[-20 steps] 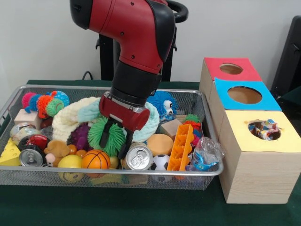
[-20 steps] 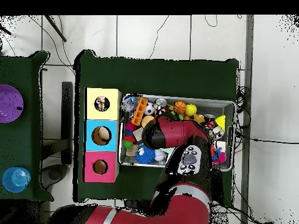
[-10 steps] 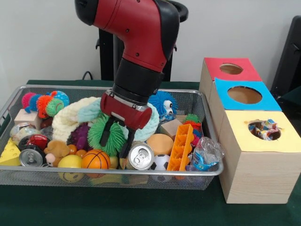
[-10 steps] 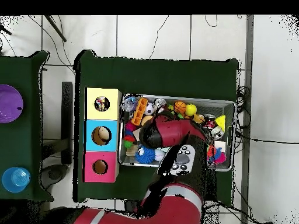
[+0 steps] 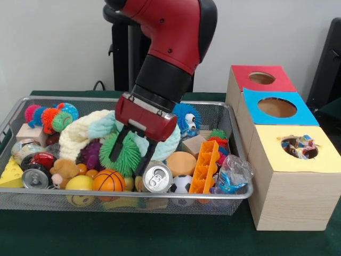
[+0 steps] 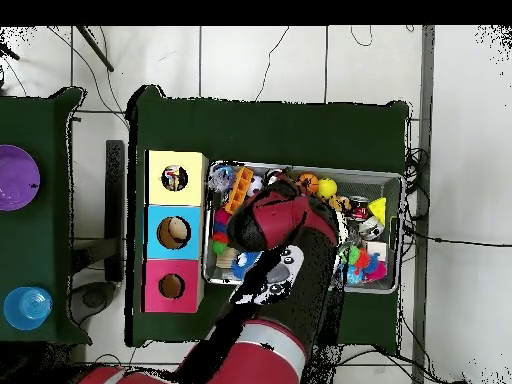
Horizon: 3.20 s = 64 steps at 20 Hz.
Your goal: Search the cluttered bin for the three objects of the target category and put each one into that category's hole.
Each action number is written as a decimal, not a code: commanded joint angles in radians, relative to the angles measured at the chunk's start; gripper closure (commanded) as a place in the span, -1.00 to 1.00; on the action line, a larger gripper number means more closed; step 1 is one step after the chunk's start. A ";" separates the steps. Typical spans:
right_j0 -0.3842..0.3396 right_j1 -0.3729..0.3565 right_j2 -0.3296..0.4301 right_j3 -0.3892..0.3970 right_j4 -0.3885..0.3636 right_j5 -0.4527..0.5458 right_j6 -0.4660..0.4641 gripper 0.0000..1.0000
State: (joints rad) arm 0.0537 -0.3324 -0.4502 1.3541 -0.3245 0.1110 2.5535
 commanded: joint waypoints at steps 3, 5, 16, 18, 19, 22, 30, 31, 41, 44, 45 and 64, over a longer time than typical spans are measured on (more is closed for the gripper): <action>0.023 0.064 -0.074 -0.059 0.086 -0.088 0.154 -1.00; 0.022 0.064 -0.073 -0.055 0.095 -0.089 0.144 -1.00; 0.013 0.057 -0.058 -0.042 0.115 -0.090 0.105 -1.00; 0.007 0.053 -0.047 -0.043 0.111 -0.089 0.097 -1.00; 0.006 0.050 -0.046 -0.040 0.109 -0.088 0.096 -1.00; 0.004 0.047 -0.041 -0.037 0.107 -0.083 0.093 -1.00; -0.023 -0.007 0.027 0.017 0.072 -0.016 0.034 -1.00; -0.030 -0.027 0.045 0.035 0.063 -0.001 0.018 -1.00; -0.119 -0.189 0.222 0.185 0.028 0.148 -0.113 -1.00; -0.142 -0.215 0.266 0.224 0.030 0.195 -0.134 -1.00; -0.151 -0.222 0.282 0.233 0.028 0.208 -0.142 -1.00; -0.245 -0.227 0.420 0.247 -0.036 0.354 -0.186 -1.00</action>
State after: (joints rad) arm -0.1563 -0.5770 -0.1600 1.5465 -0.2974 0.3474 2.5535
